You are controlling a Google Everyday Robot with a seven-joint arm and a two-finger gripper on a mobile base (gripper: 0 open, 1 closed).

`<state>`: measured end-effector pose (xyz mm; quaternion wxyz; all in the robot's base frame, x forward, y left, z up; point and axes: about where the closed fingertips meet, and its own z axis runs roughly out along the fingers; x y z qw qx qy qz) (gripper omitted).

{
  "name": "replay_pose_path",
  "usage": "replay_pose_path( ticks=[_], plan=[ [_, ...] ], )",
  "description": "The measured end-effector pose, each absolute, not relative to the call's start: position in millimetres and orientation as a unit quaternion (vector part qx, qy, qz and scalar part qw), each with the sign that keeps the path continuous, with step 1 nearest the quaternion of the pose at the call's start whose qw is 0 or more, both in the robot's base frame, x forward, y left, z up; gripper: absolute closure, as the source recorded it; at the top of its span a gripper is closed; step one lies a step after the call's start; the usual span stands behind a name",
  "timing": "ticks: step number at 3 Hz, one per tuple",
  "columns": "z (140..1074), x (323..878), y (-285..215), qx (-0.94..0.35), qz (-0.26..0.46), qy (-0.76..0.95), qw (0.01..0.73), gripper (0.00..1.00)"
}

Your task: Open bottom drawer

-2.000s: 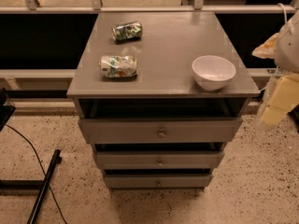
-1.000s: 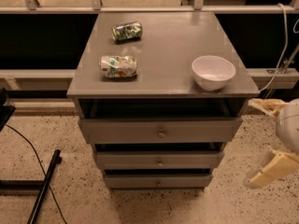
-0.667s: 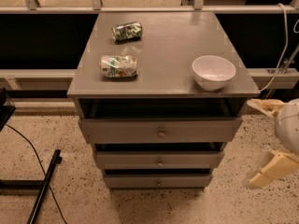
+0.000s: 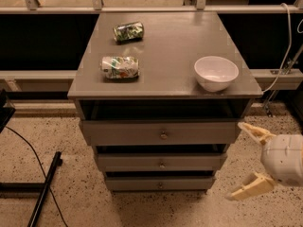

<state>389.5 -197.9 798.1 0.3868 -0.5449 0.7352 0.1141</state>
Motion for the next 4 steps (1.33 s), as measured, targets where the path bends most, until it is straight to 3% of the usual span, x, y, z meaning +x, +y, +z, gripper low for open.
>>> replay_pose_path(
  ticks=[1, 4],
  plan=[
    [772, 397, -190, -0.519, 0.170, 0.716, 0.435, 0.00],
    [710, 409, -197, -0.517, 0.194, 0.712, 0.433, 0.00]
  ],
)
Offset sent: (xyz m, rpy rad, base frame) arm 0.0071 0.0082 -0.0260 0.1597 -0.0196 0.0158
